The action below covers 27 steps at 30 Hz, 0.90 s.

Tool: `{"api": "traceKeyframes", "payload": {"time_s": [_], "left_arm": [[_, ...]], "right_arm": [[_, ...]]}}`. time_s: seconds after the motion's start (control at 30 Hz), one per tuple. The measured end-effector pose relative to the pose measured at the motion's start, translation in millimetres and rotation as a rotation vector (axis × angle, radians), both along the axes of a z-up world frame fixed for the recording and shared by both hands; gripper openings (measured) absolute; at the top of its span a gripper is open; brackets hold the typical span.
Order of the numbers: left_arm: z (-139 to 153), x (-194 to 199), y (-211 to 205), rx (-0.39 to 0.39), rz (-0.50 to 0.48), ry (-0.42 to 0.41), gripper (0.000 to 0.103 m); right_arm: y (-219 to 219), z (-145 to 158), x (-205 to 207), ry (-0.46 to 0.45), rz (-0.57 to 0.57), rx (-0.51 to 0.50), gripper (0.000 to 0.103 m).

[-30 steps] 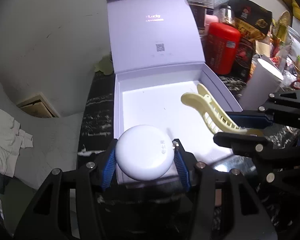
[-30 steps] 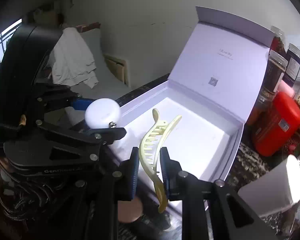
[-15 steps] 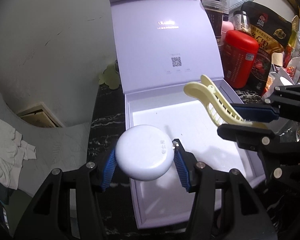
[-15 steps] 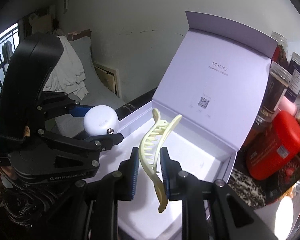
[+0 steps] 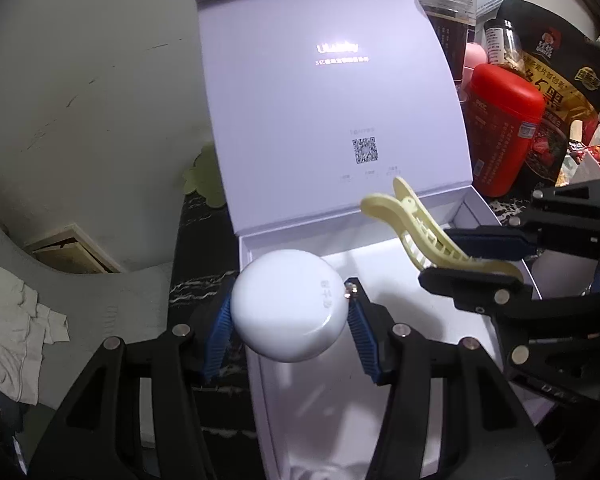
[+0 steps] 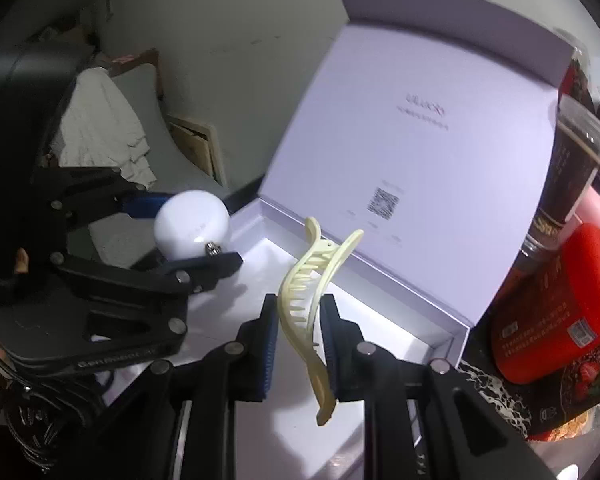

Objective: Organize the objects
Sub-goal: 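Lower the clip and ball into the white box and open both grippers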

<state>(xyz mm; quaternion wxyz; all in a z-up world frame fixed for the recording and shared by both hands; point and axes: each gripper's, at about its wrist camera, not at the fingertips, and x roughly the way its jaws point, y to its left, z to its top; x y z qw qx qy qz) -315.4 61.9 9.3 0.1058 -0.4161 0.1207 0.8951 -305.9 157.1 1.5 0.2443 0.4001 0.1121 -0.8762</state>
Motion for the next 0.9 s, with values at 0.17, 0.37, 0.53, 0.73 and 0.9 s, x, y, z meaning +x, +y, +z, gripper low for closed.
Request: {"api": "traceKeyframes", "payload": {"time_s": [0.17,0.37,0.53,0.73,0.9], "left_arm": [[-9,-11,14,-0.023,-0.018,-0.007,0.052],[-27,-23,27,-0.019,-0.049,-0.06,0.052],[-41,-31,32,-0.034,-0.059,-0.089,0.052],[-51,-35,35,-0.041,-0.062,-0.115,0.052],[-55,-37,34,-0.049,-0.051,-0.13,0.052]], "right_arm": [[12,-10,-10,-0.038,-0.02,0.001,0.02],[20,-21,-17,-0.073,-0.034,0.009,0.02],[20,-31,-21,-0.097,-0.036,0.023,0.02],[18,-40,-23,-0.124,-0.028,0.035,0.02],[18,-45,-23,-0.137,-0.029,0.044,0.02]]}}
